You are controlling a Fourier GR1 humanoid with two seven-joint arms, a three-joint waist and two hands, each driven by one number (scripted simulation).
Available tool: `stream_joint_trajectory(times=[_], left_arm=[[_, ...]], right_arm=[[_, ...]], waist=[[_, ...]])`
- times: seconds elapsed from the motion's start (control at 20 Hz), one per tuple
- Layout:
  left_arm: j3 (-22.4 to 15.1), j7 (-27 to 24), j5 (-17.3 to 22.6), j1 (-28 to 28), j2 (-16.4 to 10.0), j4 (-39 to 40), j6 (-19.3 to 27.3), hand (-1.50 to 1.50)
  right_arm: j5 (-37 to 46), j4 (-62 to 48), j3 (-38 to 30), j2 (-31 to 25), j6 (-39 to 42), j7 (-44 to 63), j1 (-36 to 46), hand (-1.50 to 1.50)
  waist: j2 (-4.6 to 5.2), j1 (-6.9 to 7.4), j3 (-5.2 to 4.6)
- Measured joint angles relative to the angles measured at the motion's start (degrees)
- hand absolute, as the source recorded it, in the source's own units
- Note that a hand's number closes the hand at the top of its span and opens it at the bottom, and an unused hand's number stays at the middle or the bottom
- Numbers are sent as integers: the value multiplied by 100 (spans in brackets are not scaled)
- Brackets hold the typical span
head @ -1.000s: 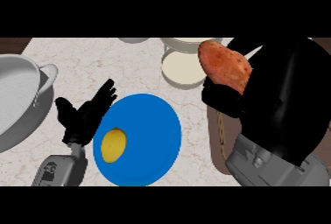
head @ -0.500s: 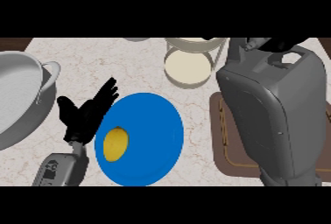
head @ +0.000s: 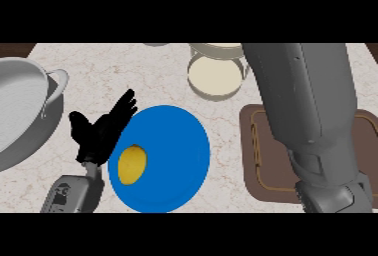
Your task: Pick the sweet potato from the tray and place it in the tiered basket
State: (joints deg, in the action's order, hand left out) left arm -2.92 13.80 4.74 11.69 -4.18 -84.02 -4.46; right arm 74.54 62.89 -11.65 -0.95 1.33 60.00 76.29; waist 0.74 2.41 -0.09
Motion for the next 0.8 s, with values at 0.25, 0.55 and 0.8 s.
stream_joint_trajectory(times=[0.25,0.55,0.8], left_arm=[[-9,92,25,-45,-25,-149,-35,0],[-87,97,-25,45,57,-114,-9,0],[-139,66,-29,108,96,-61,-59,0]], right_arm=[[-60,-1103,-437,-8,-1059,-276,168,150],[-761,-1687,-1065,58,-2494,-948,215,-150],[-1365,-2404,-1274,82,-3381,-1845,407,-150]], waist=[[17,40,2],[83,154,8],[112,246,8]])
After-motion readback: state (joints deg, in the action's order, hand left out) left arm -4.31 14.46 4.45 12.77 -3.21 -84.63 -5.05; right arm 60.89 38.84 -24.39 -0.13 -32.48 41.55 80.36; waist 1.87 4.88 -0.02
